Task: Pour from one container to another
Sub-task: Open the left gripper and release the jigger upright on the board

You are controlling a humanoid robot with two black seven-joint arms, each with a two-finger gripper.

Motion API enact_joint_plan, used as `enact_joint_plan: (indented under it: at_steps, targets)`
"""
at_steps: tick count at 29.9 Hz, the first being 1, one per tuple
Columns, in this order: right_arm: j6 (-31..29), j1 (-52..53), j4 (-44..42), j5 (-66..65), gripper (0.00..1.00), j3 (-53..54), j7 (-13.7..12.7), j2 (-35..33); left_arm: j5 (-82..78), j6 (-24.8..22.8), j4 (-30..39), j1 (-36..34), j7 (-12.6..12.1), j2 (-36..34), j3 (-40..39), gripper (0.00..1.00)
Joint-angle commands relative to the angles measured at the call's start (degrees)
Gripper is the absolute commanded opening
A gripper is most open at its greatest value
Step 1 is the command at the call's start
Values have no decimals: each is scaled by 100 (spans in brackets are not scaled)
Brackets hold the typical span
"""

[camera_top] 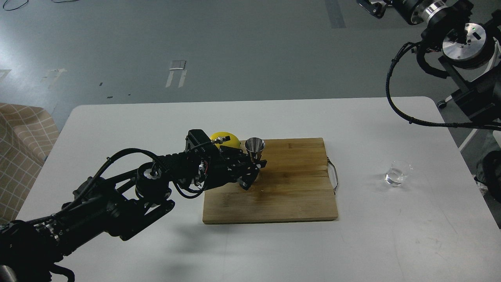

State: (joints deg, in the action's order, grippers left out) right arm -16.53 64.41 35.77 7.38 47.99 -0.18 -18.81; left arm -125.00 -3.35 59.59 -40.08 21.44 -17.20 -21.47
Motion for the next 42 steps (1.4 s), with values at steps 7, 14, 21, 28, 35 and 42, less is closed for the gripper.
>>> enact_joint_plan:
  at_steps: [7, 14, 21, 28, 35, 42]
  targets:
    - [1, 1, -8, 0, 100, 0, 9, 0, 0, 291, 0, 140, 1, -2, -77, 45]
    - [1, 1, -9, 0, 100, 0, 18, 9, 0, 467, 0, 141, 10, -11, -94, 69]
    - [1, 1, -9, 0, 100, 0, 18, 0, 0, 572, 0, 140, 36, -20, -94, 83]
    - [1, -17, 0, 0, 100, 0, 18, 0, 0, 634, 79, 228, 352, -187, -94, 96]
    - [-8, -25, 0, 0, 100, 0, 18, -18, 0, 634, 325, 377, 656, -652, -94, 98]
    - [-8, -43, 9, 9, 100, 0, 0, -114, 0, 696, 484, 544, 656, -1258, -85, 98]
